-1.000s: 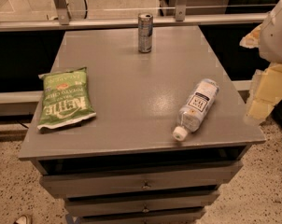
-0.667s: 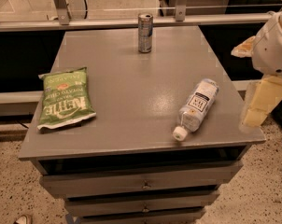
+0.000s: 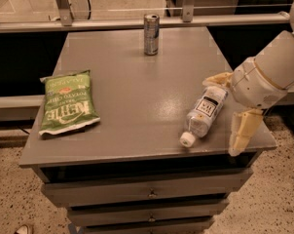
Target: Move blue plastic bottle near redbull can
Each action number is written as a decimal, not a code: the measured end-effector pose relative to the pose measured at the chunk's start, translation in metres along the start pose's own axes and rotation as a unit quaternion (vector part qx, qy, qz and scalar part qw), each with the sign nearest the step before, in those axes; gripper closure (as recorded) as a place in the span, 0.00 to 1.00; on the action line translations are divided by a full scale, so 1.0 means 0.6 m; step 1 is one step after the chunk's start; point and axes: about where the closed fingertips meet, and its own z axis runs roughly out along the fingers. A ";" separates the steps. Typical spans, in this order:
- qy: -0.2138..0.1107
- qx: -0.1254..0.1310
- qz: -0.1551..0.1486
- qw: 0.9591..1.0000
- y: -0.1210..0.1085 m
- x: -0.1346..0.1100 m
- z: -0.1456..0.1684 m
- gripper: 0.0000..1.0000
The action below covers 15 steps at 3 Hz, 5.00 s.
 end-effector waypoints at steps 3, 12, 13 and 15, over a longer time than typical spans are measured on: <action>0.001 -0.036 -0.077 0.996 -0.035 -0.008 0.054 0.47; -0.039 0.223 -0.147 0.963 -0.467 -0.038 -0.025 1.00; -0.054 0.232 -0.151 0.959 -0.519 -0.043 0.020 1.00; -0.067 0.226 -0.139 0.962 -0.575 -0.032 0.077 0.74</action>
Offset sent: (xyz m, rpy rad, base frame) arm 0.0202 0.0226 -0.0365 -0.0193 0.0163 0.2012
